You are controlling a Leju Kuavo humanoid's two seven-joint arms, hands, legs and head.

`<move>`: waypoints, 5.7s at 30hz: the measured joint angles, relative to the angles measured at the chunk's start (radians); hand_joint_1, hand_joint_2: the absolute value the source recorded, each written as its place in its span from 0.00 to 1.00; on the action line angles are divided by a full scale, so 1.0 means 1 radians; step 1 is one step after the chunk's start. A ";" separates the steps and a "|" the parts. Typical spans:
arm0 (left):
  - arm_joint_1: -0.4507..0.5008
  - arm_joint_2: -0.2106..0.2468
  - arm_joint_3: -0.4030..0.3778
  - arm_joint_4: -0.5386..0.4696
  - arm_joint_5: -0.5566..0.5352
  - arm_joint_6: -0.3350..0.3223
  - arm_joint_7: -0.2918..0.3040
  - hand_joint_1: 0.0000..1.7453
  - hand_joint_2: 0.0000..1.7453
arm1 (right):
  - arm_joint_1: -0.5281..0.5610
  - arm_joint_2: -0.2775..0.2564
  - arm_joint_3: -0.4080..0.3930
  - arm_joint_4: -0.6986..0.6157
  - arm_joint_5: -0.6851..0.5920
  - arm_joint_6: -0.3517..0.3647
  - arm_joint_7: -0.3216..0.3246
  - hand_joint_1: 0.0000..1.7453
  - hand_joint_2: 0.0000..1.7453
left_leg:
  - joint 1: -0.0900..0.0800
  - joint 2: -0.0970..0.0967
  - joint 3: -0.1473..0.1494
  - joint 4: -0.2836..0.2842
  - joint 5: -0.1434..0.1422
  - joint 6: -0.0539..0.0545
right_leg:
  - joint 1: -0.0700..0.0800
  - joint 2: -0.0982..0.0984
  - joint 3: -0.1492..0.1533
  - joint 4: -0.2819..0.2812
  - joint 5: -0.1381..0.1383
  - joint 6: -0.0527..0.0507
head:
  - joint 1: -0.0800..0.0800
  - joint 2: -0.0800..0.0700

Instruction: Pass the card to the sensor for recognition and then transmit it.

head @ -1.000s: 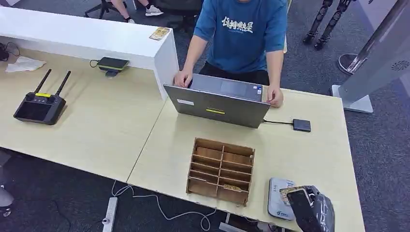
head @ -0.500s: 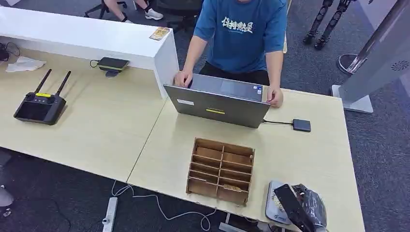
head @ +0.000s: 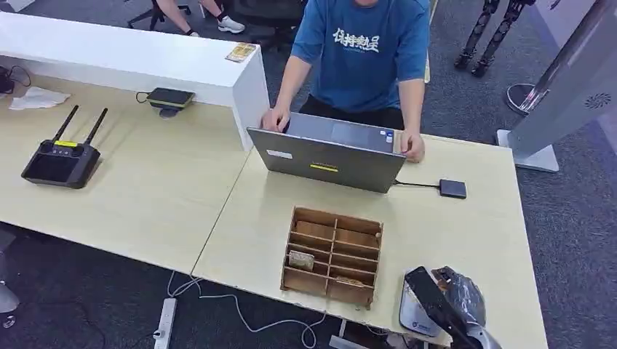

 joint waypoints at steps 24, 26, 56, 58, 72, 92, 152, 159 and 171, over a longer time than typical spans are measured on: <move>-0.001 0.000 0.000 -0.035 -0.093 -0.037 -0.034 0.00 0.00 | -0.239 0.067 0.000 -0.002 0.080 -0.195 -0.188 1.00 1.00 | 0.000 -0.001 -0.003 0.000 0.001 0.000 | 0.000 0.000 -0.003 0.000 0.000 0.000 | 0.000 0.000; -0.002 0.000 0.000 -0.041 -0.109 -0.039 -0.040 0.00 0.00 | -0.286 0.072 -0.002 0.011 0.082 -0.199 -0.188 1.00 1.00 | 0.000 0.000 -0.003 0.000 0.001 0.000 | 0.000 0.000 -0.003 0.001 0.000 0.000 | 0.000 0.000; -0.040 0.174 0.000 0.234 -0.313 0.127 -0.105 0.00 0.00 | -0.969 0.187 0.024 0.525 0.294 -0.167 -0.076 1.00 1.00 | 0.000 -0.001 -0.005 0.000 0.003 -0.001 | 0.000 -0.001 -0.005 0.002 0.001 0.000 | 0.000 0.000; -0.041 0.179 0.000 0.251 -0.314 0.133 -0.106 0.00 0.00 | -0.986 0.193 0.027 0.549 0.295 -0.169 -0.072 1.00 1.00 | 0.000 -0.001 -0.005 0.000 0.003 -0.001 | 0.000 -0.001 -0.005 0.002 0.002 0.000 | 0.000 0.000; -0.041 0.191 0.000 0.291 -0.314 0.146 -0.107 0.00 0.00 | -0.995 0.211 0.032 0.607 0.310 -0.193 -0.077 0.00 1.00 | 0.000 -0.001 -0.005 0.000 0.003 -0.001 | 0.000 -0.001 -0.005 0.002 0.001 0.000 | 0.000 0.000; -0.041 0.184 0.000 0.292 -0.290 0.138 -0.107 0.00 0.00 | -0.962 0.212 0.031 0.596 0.327 -0.217 -0.116 0.00 1.00 | 0.000 -0.001 -0.005 0.001 0.003 -0.001 | 0.000 -0.001 -0.005 0.002 0.002 0.000 | 0.000 0.000; -0.012 -0.003 0.002 0.015 0.014 0.050 -0.049 0.00 0.00 | 0.108 0.154 0.033 -0.280 0.310 -0.407 -0.425 0.00 1.00 | 0.000 -0.001 -0.007 0.000 0.000 0.001 | 0.000 -0.001 -0.006 0.000 -0.002 0.002 | 0.000 0.000; -0.012 -0.003 0.002 0.015 0.014 0.050 -0.042 0.00 0.00 | 0.118 0.179 0.047 -0.241 0.318 -0.407 -0.422 0.00 1.00 | 0.000 -0.001 -0.007 0.001 0.000 0.001 | 0.000 -0.001 -0.006 0.000 -0.001 0.002 | 0.000 0.000; -0.012 -0.003 0.002 0.015 0.013 0.045 -0.042 0.00 0.00 | 0.131 0.193 0.087 -0.202 0.472 -0.407 -0.391 0.00 1.00 | 0.000 -0.001 -0.007 0.001 0.000 0.001 | 0.000 -0.001 -0.006 0.000 -0.002 0.002 | 0.000 0.000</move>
